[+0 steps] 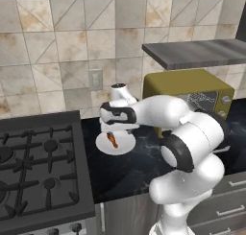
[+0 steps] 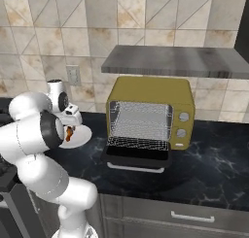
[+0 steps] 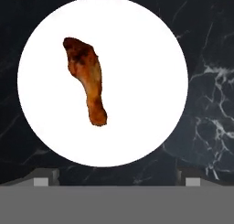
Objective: Open the toaster oven door. Place the hotdog bun on the top rack in the toaster oven and place the chicken drumstick on the bottom rack.
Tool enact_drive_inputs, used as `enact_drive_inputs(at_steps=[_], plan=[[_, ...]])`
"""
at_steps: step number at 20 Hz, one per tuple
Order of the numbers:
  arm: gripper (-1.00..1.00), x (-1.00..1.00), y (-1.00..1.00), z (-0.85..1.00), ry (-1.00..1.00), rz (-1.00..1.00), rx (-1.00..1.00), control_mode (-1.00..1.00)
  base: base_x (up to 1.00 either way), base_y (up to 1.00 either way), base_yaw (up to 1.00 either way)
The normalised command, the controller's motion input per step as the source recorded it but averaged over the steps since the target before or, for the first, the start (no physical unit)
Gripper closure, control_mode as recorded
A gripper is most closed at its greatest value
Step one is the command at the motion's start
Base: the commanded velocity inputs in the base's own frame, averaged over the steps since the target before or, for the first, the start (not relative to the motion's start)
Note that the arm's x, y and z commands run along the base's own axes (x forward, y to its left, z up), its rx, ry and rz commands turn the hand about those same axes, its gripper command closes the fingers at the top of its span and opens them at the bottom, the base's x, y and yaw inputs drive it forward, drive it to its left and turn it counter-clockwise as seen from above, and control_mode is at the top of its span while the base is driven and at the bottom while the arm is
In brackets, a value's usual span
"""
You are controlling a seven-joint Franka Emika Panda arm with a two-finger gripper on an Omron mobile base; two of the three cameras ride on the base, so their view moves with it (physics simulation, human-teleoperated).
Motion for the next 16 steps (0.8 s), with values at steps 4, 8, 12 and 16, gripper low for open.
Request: enact_drive_inputs(at_steps=[4,8,12,16], plan=[[-1.00,0.27,0.16,-0.37,0.00,0.00,0.00,-1.00,0.00,0.00,0.00],[-1.00,0.30,0.14,-0.29,0.00,0.00,0.00,-1.00,0.00,0.00,0.00],[-1.00,0.24,0.00,-0.36,-0.06,0.00,0.00,-1.00,0.00,0.00,0.00],[-1.00,0.20,0.03,-0.26,-0.11,0.00,0.00,-1.00,0.00,0.00,0.00]])
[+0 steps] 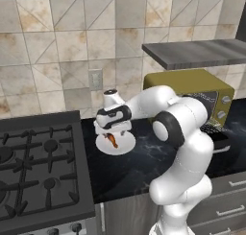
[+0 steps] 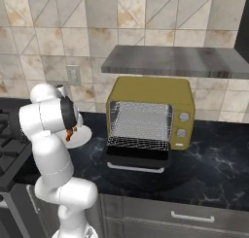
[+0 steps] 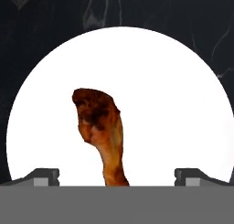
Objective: Open the toaster oven door. Place the hotdog bun on the top rack in the toaster oven and place the chicken drumstick on the bottom rack.
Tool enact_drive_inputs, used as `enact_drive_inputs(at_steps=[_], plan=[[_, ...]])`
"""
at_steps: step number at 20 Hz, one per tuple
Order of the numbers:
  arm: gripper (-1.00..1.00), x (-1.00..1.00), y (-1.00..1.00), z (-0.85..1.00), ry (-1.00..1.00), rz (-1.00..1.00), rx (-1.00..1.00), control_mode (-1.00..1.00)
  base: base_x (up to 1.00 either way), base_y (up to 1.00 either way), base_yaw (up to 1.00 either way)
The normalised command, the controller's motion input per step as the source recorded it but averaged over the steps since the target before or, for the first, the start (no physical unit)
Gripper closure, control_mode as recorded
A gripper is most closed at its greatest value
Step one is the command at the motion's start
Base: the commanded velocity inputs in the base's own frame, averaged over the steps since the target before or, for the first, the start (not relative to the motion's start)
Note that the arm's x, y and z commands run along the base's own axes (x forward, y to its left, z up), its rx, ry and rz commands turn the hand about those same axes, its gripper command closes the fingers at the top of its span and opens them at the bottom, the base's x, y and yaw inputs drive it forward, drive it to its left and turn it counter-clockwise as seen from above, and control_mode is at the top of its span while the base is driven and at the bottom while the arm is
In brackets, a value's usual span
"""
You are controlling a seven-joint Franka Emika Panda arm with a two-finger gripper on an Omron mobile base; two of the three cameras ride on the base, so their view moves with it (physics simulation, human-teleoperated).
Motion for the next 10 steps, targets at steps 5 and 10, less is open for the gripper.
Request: enact_drive_inputs(at_steps=[5,10], plan=[[-1.00,0.18,0.07,-0.20,-0.04,0.00,0.00,-1.00,0.00,0.00,0.00],[-1.00,0.18,0.02,-0.22,-0.02,0.00,0.01,-1.00,0.00,0.00,0.00]])
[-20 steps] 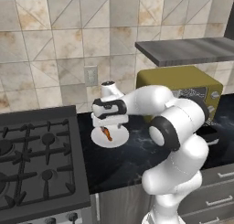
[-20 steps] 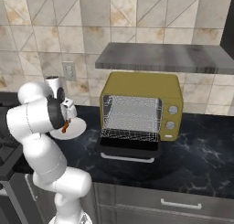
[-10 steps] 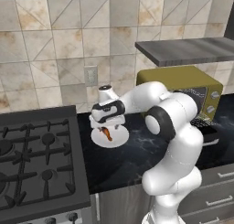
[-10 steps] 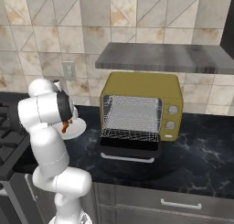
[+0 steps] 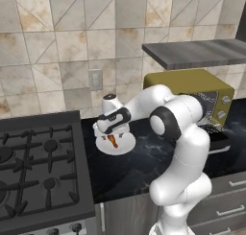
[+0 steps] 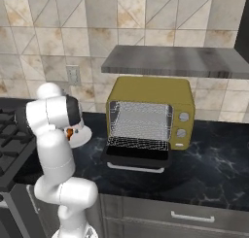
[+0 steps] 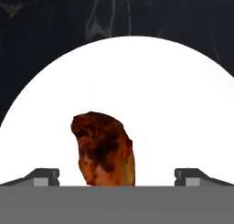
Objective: Open the toaster oven door. Place the hotdog bun on the top rack in the toaster oven and place the chicken drumstick on the bottom rack.
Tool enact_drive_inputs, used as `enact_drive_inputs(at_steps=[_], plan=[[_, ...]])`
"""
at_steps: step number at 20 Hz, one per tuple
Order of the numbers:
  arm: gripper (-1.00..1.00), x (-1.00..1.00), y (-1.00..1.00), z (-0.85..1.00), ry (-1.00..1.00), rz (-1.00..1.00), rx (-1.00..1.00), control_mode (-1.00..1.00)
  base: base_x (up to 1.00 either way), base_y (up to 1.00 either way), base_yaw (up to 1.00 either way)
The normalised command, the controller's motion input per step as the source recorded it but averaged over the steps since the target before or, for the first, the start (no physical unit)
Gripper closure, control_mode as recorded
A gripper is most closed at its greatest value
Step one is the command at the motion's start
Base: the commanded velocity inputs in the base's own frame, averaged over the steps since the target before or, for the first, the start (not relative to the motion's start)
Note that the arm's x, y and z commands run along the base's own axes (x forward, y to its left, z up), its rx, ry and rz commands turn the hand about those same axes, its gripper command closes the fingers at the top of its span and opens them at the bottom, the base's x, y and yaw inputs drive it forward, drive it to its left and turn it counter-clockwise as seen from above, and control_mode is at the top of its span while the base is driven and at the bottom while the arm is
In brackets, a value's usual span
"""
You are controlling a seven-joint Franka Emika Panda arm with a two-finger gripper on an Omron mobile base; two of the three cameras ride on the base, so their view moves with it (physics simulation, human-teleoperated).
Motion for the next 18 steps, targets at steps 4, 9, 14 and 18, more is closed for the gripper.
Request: enact_drive_inputs(at_steps=[4,9,14,18], plan=[[-1.00,0.10,0.01,-0.13,-0.04,0.00,0.01,-1.00,0.00,0.00,0.00],[-1.00,0.04,0.00,-0.16,-0.03,0.00,0.02,-1.00,0.00,0.00,0.00],[1.00,0.00,-0.02,-0.15,-0.01,0.00,0.04,-1.00,0.00,0.00,0.00],[1.00,-0.01,-0.10,-0.05,0.00,0.00,0.08,-1.00,0.00,0.00,0.00]])
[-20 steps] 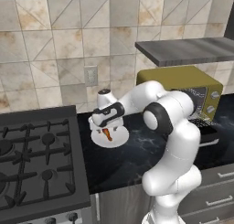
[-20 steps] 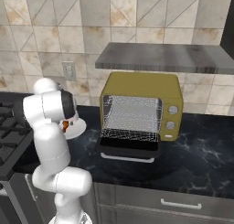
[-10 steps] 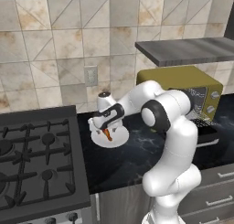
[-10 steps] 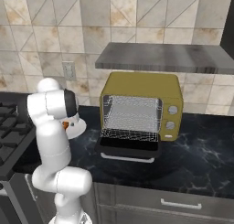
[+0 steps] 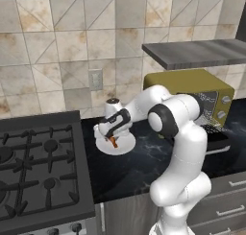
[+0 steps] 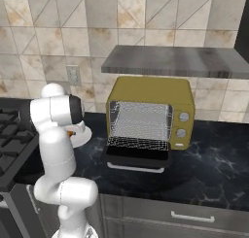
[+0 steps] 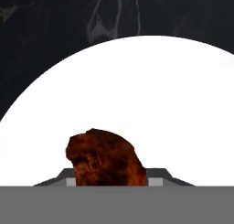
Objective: Open the toaster oven door. Place the hotdog bun on the top rack in the toaster oven and place the chicken drumstick on the bottom rack.
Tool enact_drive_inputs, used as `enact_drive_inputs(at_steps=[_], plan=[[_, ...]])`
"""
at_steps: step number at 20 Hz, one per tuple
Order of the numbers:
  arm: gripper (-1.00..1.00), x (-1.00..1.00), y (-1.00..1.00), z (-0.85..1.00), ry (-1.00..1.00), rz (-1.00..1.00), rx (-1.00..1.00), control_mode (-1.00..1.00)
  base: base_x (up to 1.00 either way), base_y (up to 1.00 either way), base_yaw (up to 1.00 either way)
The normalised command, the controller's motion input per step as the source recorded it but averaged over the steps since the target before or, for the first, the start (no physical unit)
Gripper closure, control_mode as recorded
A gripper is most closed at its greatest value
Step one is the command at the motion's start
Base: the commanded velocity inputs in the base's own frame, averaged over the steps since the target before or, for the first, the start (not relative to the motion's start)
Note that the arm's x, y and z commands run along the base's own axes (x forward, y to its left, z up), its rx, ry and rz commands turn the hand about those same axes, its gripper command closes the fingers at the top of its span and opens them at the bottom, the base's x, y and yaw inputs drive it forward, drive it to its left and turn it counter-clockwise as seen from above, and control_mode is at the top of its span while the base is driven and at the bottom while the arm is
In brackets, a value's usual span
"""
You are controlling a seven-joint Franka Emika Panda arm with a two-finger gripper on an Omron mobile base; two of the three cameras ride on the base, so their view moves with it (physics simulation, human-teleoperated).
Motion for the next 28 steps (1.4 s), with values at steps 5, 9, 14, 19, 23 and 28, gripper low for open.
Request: enact_drive_inputs(at_steps=[5,9,14,19,23,28], plan=[[1.00,-0.16,-0.04,0.29,0.00,0.00,0.14,-1.00,0.00,0.00,0.00],[1.00,-0.29,-0.09,0.63,0.04,0.00,0.09,-1.00,0.00,0.00,0.00],[1.00,-0.51,-0.22,0.53,0.00,-0.01,0.01,-1.00,0.00,0.00,0.00],[1.00,-0.50,-0.27,0.46,0.01,-0.12,0.00,-1.00,0.00,0.00,0.00],[1.00,-0.48,-0.34,0.41,0.00,-0.22,0.00,-1.00,0.00,0.00,0.00],[1.00,-0.44,-0.38,0.37,0.01,-0.25,0.00,-1.00,0.00,0.00,0.00]])
